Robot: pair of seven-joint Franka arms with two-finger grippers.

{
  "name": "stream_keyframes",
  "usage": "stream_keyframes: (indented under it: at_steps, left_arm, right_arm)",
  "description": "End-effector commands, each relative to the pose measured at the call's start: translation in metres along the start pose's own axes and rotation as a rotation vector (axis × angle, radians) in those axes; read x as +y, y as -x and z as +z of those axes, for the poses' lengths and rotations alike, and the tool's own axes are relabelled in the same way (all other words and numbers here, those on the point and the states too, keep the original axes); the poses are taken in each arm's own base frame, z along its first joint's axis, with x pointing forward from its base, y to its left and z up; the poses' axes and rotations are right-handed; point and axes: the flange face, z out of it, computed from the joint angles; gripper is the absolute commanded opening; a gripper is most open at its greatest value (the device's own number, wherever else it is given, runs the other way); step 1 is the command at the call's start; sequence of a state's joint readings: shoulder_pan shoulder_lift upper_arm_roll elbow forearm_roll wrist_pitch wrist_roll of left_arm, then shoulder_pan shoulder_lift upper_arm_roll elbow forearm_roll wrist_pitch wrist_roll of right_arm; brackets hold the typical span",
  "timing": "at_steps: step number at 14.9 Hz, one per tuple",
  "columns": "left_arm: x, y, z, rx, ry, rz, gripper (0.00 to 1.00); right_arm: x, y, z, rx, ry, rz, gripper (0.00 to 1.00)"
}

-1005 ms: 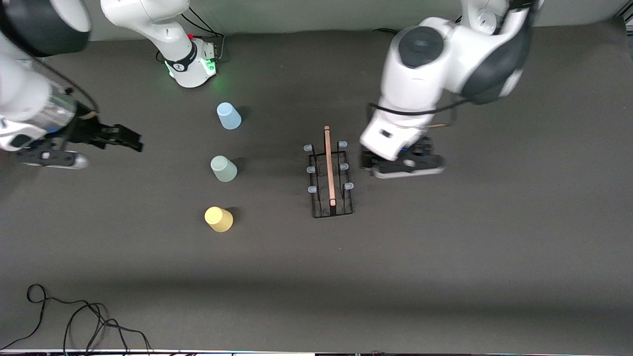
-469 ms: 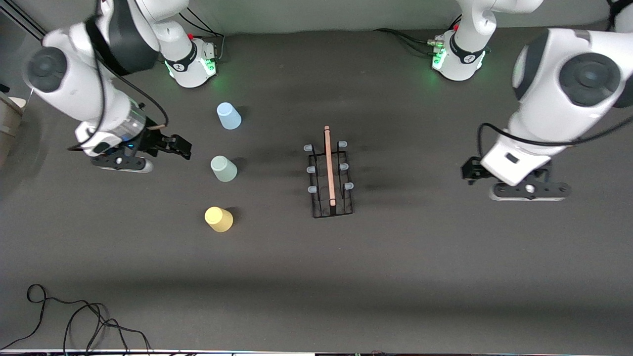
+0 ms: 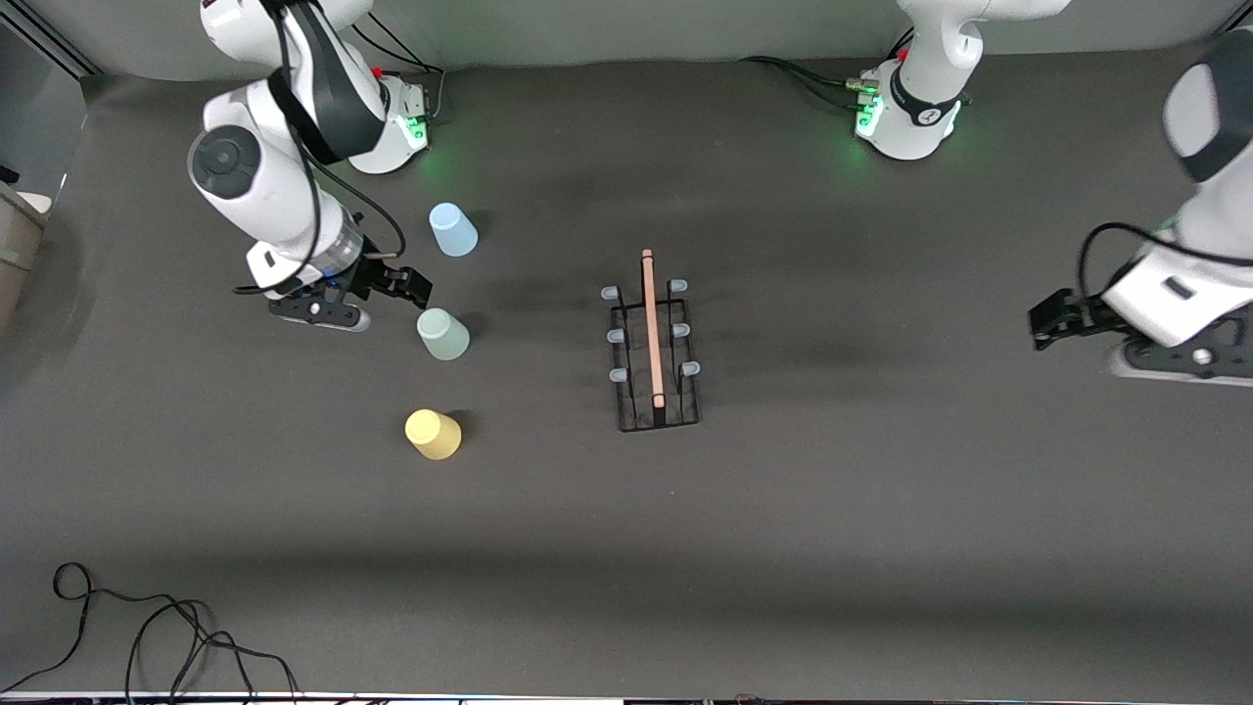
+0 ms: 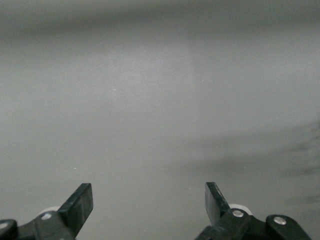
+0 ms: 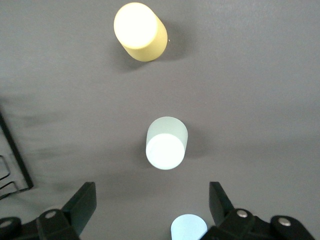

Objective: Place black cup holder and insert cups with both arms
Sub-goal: 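Grasp the pale green cup with the right gripper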

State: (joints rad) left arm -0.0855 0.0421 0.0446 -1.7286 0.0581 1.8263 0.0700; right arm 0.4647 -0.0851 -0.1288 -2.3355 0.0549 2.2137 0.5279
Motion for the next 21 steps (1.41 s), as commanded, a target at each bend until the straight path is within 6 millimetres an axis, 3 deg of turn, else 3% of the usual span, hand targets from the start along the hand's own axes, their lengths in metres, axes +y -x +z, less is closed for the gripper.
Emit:
stream_keyframes:
  at_steps: [1, 3, 8, 10, 12, 14, 15, 17, 18, 19, 21]
  left_arm:
    - [0.002, 0.017, -0.02, 0.019, 0.014, 0.025, 1.0]
    - [-0.006, 0.023, -0.04, 0.035, 0.024, 0.008, 1.0]
    - [-0.001, 0.013, -0.088, 0.04, 0.039, 0.009, 1.0]
    - [0.002, 0.004, -0.104, 0.026, 0.041, 0.009, 1.0]
    - [0.003, -0.001, -0.1, -0.001, 0.043, 0.011, 1.0]
    - [0.0, -0.003, -0.11, 0.024, 0.042, 0.004, 1.0]
    - [-0.005, -0.001, -0.114, 0.026, 0.04, -0.001, 1.0]
    - [-0.012, -0.001, -0.106, 0.007, 0.036, -0.005, 1.0]
    - [-0.019, -0.003, -0.101, 0.002, 0.037, -0.015, 1.0]
    - [-0.03, -0.006, -0.092, -0.016, 0.039, -0.045, 1.0]
    - [-0.036, -0.013, -0.063, -0.081, 0.026, -0.043, 1.0]
  right_arm:
    - [0.007, 0.006, 0.049, 0.018, 0.008, 0.022, 1.0]
    - [0.008, 0.011, 0.083, 0.033, 0.011, 0.025, 1.0]
    - [-0.015, 0.018, 0.136, 0.067, 0.018, 0.029, 1.0]
    - [-0.014, 0.017, 0.148, 0.075, 0.019, 0.028, 1.0]
    - [-0.014, 0.017, 0.154, 0.071, 0.026, 0.025, 1.0]
    - [-0.012, 0.017, 0.158, 0.066, 0.031, 0.028, 0.99]
    - [-0.013, 0.017, 0.16, 0.069, 0.03, 0.026, 0.88]
    - [-0.013, 0.017, 0.165, 0.069, 0.033, 0.025, 0.26]
    - [-0.013, 0.017, 0.164, 0.068, 0.032, 0.026, 0.07]
    - [-0.013, 0.017, 0.159, 0.07, 0.029, 0.026, 0.0]
    - [-0.016, 0.017, 0.14, 0.072, 0.017, 0.031, 0.0]
